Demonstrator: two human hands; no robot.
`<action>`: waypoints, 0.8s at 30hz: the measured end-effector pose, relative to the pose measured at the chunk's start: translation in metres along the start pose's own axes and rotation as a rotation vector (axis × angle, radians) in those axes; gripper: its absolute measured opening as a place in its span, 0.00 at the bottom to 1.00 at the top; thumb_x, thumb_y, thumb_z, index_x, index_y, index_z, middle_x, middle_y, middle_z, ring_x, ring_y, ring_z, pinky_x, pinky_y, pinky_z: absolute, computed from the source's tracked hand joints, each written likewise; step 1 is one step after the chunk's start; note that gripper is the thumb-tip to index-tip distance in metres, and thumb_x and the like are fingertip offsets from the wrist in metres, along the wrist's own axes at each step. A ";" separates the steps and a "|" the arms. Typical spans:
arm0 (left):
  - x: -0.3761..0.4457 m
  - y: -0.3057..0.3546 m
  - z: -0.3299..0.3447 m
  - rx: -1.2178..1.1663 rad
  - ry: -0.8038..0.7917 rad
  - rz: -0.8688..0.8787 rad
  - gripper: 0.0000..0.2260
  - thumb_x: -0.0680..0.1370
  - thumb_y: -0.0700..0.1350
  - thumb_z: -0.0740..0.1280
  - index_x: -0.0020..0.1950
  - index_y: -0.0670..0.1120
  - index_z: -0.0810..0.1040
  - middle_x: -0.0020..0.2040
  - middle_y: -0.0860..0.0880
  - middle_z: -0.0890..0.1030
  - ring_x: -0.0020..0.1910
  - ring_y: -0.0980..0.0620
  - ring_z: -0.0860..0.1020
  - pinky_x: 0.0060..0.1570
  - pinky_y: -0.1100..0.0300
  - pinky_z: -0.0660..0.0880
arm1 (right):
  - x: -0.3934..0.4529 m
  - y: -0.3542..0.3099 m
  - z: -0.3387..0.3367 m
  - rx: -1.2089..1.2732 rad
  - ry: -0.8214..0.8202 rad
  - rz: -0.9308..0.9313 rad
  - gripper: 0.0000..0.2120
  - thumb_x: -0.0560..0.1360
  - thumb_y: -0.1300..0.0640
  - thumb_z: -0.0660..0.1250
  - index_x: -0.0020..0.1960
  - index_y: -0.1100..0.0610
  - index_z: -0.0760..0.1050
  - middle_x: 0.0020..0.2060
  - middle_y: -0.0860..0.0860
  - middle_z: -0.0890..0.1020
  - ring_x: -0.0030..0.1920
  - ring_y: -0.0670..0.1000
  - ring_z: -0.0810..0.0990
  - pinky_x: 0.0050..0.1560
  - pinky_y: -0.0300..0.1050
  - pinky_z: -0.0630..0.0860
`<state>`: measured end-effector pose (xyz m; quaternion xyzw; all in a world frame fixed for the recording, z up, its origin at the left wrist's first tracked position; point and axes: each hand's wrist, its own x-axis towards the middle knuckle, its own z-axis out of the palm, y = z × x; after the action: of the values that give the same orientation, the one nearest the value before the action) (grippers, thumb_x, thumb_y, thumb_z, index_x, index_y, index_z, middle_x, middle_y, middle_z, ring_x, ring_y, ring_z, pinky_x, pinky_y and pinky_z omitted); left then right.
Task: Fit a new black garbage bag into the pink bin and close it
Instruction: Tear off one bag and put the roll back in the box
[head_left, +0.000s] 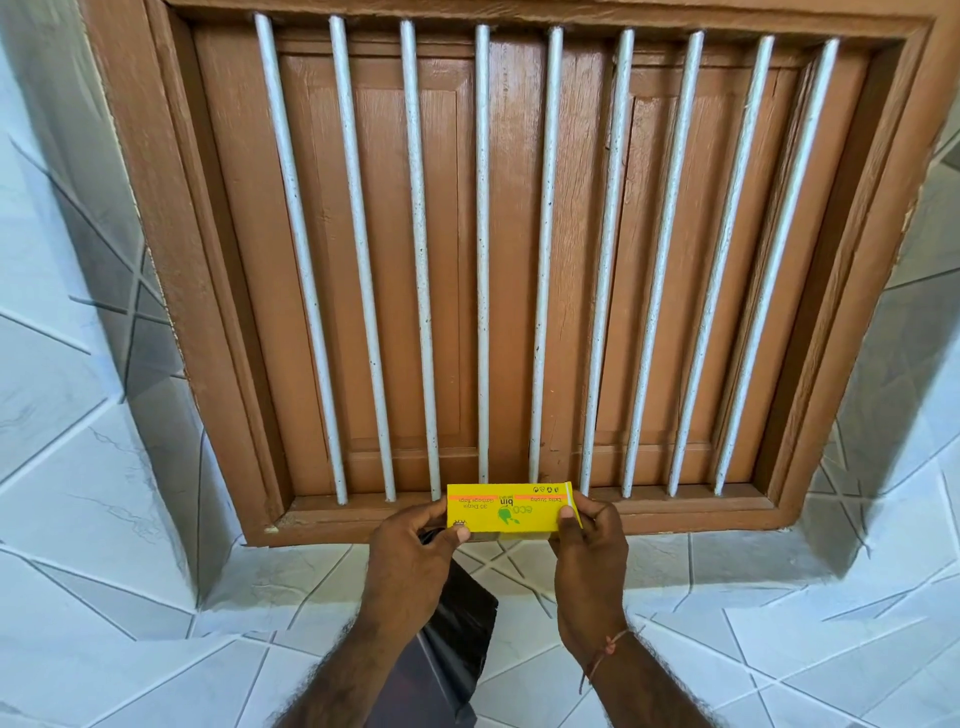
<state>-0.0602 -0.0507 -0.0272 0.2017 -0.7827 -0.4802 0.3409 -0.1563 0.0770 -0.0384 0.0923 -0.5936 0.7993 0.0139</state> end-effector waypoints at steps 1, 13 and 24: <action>0.000 -0.001 0.000 0.008 -0.017 -0.001 0.12 0.73 0.42 0.73 0.54 0.54 0.83 0.41 0.71 0.81 0.48 0.69 0.79 0.51 0.75 0.69 | 0.000 0.002 0.000 0.003 0.003 0.006 0.09 0.78 0.63 0.64 0.48 0.50 0.76 0.49 0.50 0.83 0.53 0.55 0.81 0.60 0.58 0.77; 0.002 -0.012 -0.019 -0.027 -0.141 -0.080 0.24 0.72 0.44 0.74 0.65 0.56 0.71 0.52 0.60 0.82 0.51 0.61 0.80 0.52 0.67 0.75 | 0.021 -0.009 -0.022 0.084 -0.274 0.214 0.12 0.81 0.61 0.58 0.55 0.50 0.79 0.52 0.56 0.83 0.51 0.56 0.80 0.53 0.55 0.79; 0.000 -0.007 -0.010 -0.074 -0.149 -0.054 0.20 0.69 0.42 0.76 0.58 0.54 0.77 0.49 0.54 0.83 0.49 0.62 0.79 0.41 0.74 0.75 | 0.021 -0.013 -0.016 0.017 -0.106 0.036 0.06 0.80 0.59 0.62 0.49 0.61 0.76 0.34 0.48 0.83 0.37 0.47 0.81 0.38 0.44 0.81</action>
<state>-0.0532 -0.0600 -0.0301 0.1736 -0.7820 -0.5314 0.2757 -0.1776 0.0942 -0.0268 0.1239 -0.5883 0.7985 -0.0325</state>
